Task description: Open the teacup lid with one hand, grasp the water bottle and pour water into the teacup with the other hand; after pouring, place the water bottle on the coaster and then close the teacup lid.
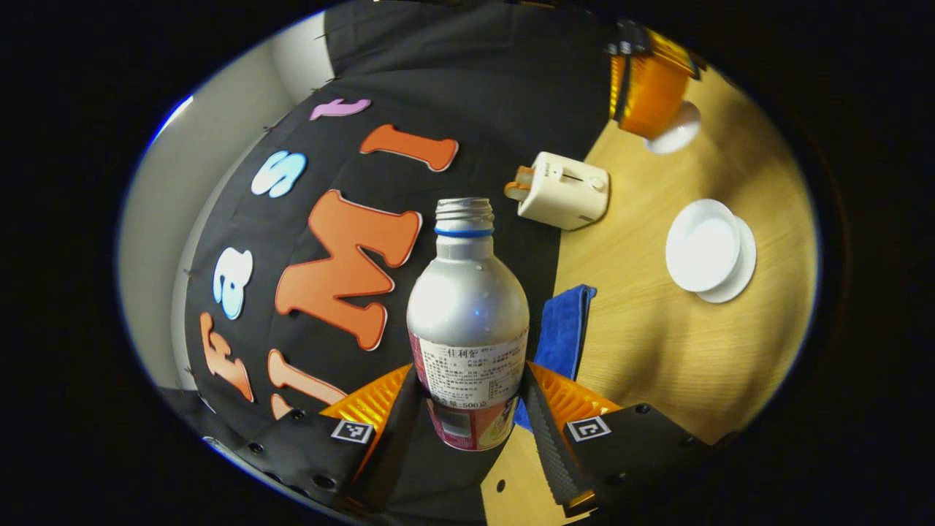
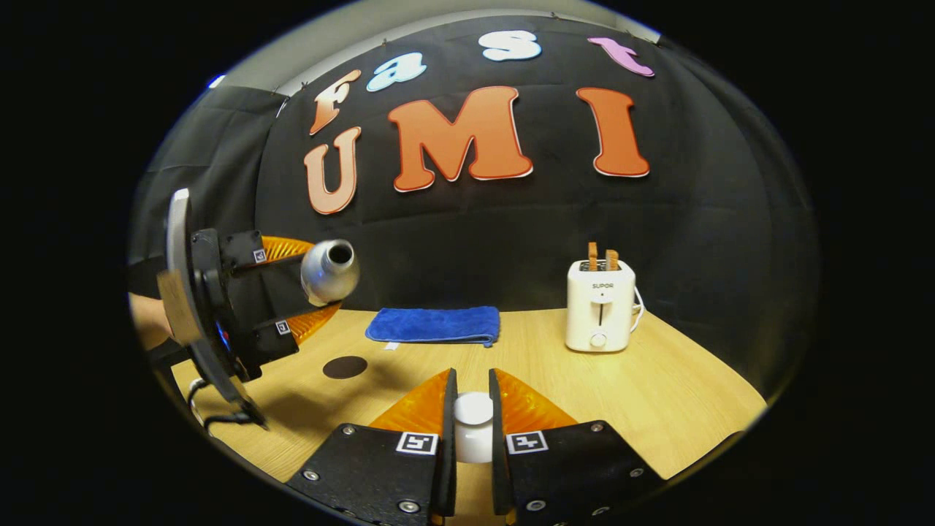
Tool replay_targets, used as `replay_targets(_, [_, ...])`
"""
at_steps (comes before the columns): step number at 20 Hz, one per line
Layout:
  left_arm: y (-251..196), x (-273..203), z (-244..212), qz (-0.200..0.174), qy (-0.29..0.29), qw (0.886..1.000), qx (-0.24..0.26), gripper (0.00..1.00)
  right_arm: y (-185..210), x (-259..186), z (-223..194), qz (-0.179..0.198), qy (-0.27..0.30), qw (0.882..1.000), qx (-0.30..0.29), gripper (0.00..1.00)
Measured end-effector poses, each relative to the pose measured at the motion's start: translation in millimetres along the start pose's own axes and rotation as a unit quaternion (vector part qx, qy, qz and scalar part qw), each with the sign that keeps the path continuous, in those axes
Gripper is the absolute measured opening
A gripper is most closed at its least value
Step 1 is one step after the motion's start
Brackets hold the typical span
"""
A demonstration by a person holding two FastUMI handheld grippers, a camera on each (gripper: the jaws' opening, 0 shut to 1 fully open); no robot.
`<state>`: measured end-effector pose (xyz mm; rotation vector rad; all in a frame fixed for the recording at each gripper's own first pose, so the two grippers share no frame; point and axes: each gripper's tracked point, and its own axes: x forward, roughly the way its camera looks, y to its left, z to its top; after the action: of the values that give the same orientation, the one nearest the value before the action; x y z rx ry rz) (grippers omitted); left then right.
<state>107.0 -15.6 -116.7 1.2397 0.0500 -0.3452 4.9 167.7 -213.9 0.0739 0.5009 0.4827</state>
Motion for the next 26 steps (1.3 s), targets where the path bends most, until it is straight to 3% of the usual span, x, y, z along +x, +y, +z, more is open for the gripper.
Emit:
replay_targets(3, [11, 7, -22, -0.003, 0.022, 0.997, -0.074, 0.81, 19, 18, 7, 0.005, 0.001, 1.000, -0.020, 0.20])
replay_targets(5, [15, -2, -37, -0.003, 0.039, 0.990, -0.132, 0.77, 29, 28, 4, 0.015, 0.005, 1.000, -0.023, 0.20])
replay_targets(6, [19, -7, -42, 0.000, 0.042, 0.986, -0.160, 0.81, 32, 33, 3, 0.017, 0.008, 0.999, -0.026, 0.20])
replay_targets(8, [28, -5, -47, 0.013, 0.047, 0.974, -0.220, 0.81, 35, 42, -4, 0.017, 0.016, 0.999, -0.037, 0.20])
replay_targets(12, [58, -3, -60, 0.038, 0.046, 0.937, -0.343, 0.81, 40, 55, -14, 0.023, 0.034, 0.998, -0.040, 0.20])
replay_targets(16, [60, -2, -70, 0.049, 0.053, 0.921, -0.384, 0.81, 43, 64, -26, 0.023, 0.048, 0.998, -0.045, 0.20])
replay_targets(22, [37, -2, -80, 0.040, 0.072, 0.885, -0.458, 0.78, 43, 69, -41, 0.026, 0.058, 0.997, -0.043, 0.20])
replay_targets(26, [23, 0, -87, 0.042, 0.086, 0.871, -0.483, 0.81, 44, 73, -51, 0.027, 0.068, 0.996, -0.041, 0.20])
